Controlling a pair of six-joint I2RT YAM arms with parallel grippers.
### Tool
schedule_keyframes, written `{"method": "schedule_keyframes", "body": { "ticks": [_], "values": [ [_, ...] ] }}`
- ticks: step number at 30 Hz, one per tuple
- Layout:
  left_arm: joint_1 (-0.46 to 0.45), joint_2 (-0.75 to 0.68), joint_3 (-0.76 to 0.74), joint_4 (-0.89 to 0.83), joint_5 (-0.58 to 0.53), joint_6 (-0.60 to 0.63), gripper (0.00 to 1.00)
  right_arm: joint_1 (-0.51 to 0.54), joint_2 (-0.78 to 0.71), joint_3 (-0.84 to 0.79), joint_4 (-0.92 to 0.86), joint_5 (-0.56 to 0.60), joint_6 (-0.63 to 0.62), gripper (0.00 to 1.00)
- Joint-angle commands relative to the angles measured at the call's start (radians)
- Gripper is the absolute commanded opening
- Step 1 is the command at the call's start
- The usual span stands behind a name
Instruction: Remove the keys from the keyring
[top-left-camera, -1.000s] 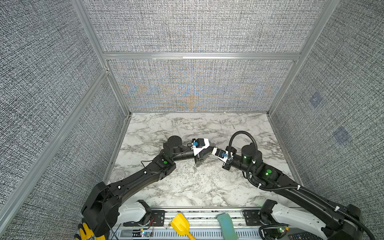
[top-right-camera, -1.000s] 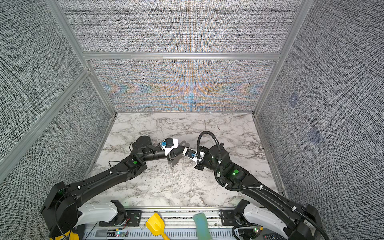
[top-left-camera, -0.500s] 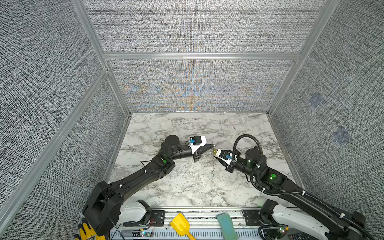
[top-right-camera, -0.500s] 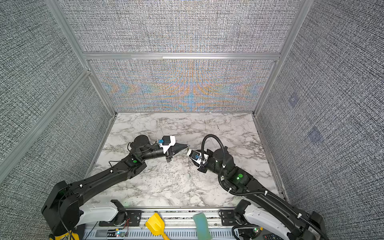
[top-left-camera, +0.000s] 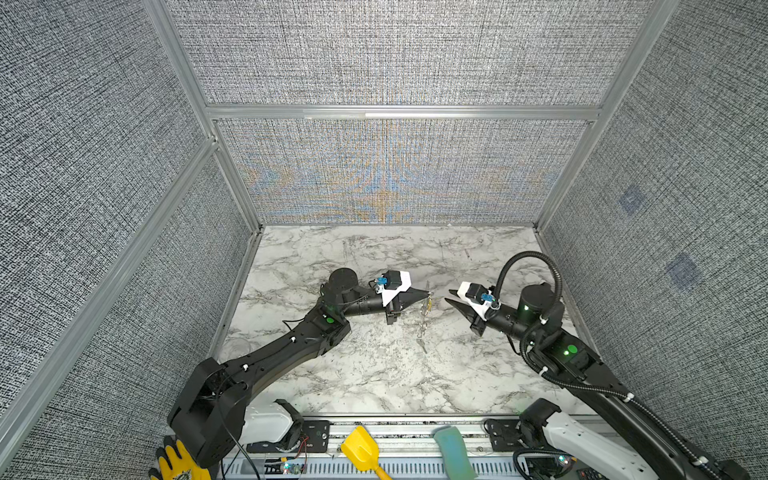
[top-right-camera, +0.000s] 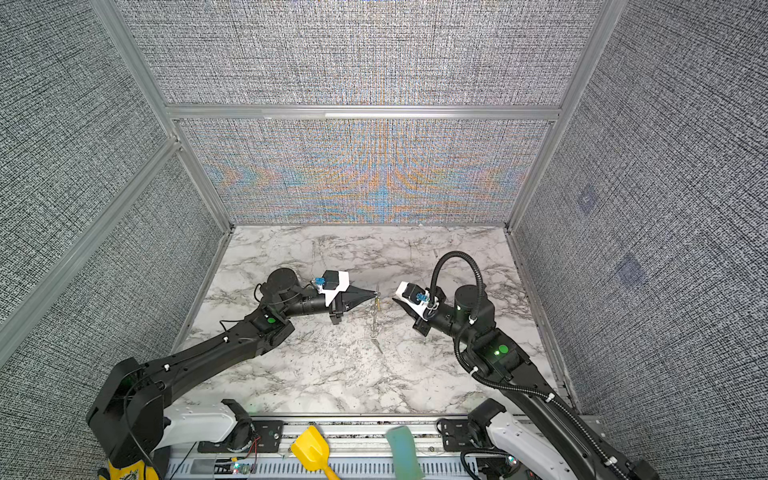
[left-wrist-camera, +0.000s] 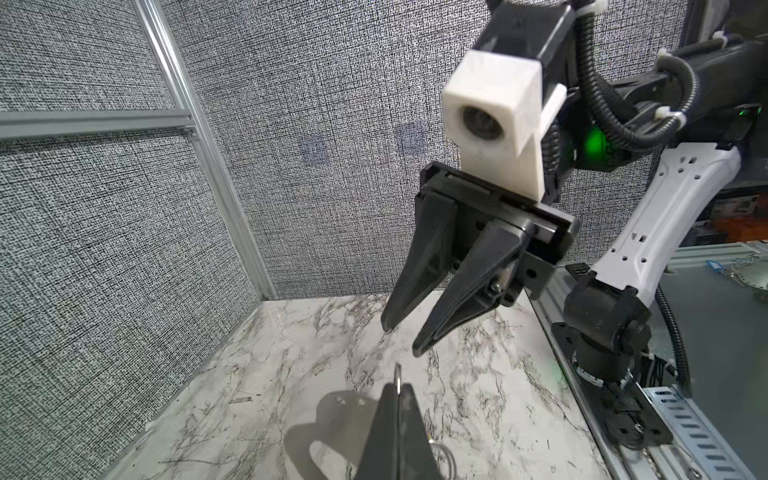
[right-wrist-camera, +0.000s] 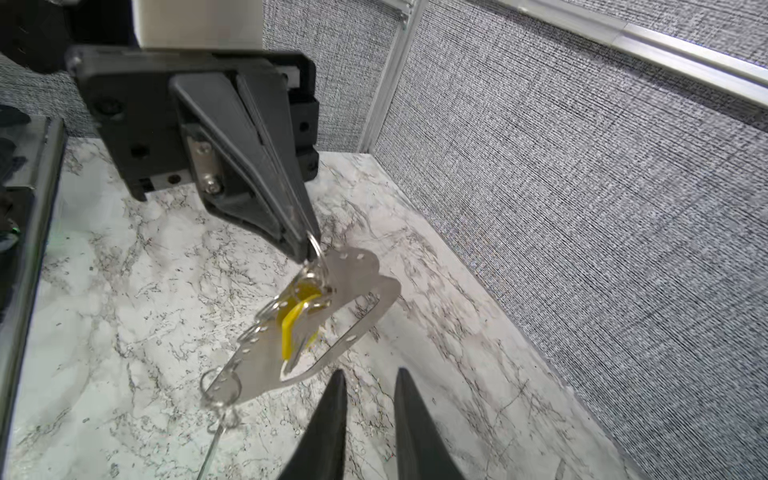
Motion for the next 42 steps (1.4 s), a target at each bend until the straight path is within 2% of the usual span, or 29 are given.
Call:
{"method": "schedule_keyframes", "body": {
  "ticks": [1,4,18,38,42],
  "values": [
    [0.003,0.004,0.012,0.027,0.032,-0.015,0.00,-0.007,0.032,0.040,-0.029,-0.147,0.001,0.19],
    [0.002,0.007,0.017,0.021,0.037,-0.014,0.00,-0.007,0.053,0.057,-0.068,-0.181,-0.020,0.19],
    [0.002,0.013,0.034,-0.021,0.072,0.000,0.00,-0.007,0.078,0.054,-0.012,-0.197,-0.015,0.15],
    [0.002,0.007,0.033,-0.036,0.096,0.006,0.00,-0.008,0.097,0.051,0.053,-0.235,0.043,0.13],
    [0.002,0.006,0.032,-0.040,0.098,0.009,0.00,-0.007,0.100,0.054,0.041,-0.249,0.045,0.07]
  ]
}}
